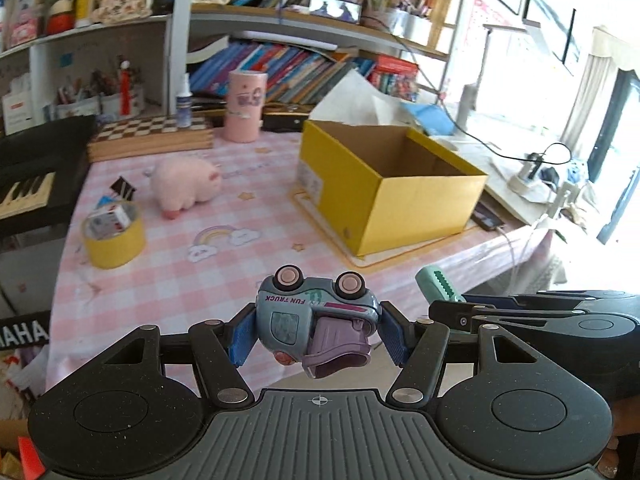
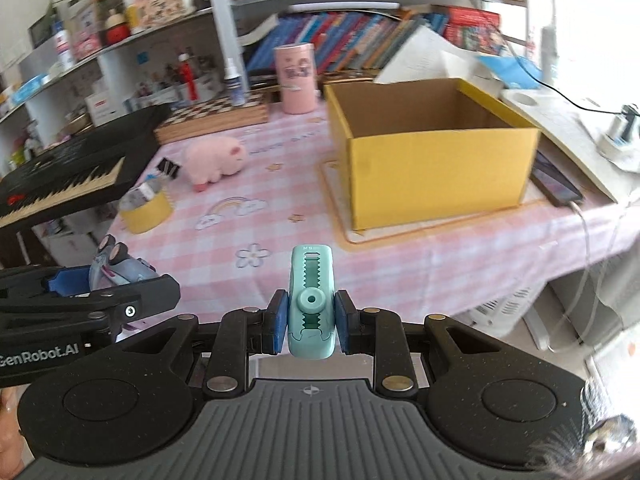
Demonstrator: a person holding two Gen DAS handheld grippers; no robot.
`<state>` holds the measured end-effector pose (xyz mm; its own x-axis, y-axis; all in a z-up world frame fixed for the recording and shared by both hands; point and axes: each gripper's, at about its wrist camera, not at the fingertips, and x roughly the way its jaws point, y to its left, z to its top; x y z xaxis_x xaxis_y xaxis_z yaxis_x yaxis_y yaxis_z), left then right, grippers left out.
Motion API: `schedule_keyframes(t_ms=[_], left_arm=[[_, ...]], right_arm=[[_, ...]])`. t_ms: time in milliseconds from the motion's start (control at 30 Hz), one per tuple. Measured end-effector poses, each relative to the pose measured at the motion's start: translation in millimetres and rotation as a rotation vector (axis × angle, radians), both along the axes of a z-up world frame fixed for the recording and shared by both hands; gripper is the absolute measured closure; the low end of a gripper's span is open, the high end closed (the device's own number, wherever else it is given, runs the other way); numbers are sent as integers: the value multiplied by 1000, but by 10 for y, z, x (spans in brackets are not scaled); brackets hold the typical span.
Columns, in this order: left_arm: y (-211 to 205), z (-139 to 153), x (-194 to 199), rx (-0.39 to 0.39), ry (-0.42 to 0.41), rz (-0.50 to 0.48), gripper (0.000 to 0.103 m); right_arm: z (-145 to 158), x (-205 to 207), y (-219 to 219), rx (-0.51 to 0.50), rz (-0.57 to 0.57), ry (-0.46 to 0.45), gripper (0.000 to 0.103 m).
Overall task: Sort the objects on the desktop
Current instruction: 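Carry the truck in the left tool while the right tool carries the stapler to the yellow box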
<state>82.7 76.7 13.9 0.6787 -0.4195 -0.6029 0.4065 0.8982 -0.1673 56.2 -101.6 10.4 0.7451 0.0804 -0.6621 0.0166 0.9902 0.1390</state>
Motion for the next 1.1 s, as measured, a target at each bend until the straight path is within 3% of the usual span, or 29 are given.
schedule_keyframes(t_ms=[333, 1100], left_arm=[[-186, 44, 69, -16, -35, -60, 40], [-1146, 8, 397, 34, -19, -133, 40]], right_arm=[[73, -66, -175, -21, -69, -36, 80], [-99, 190, -1063, 19, -132, 40, 80]])
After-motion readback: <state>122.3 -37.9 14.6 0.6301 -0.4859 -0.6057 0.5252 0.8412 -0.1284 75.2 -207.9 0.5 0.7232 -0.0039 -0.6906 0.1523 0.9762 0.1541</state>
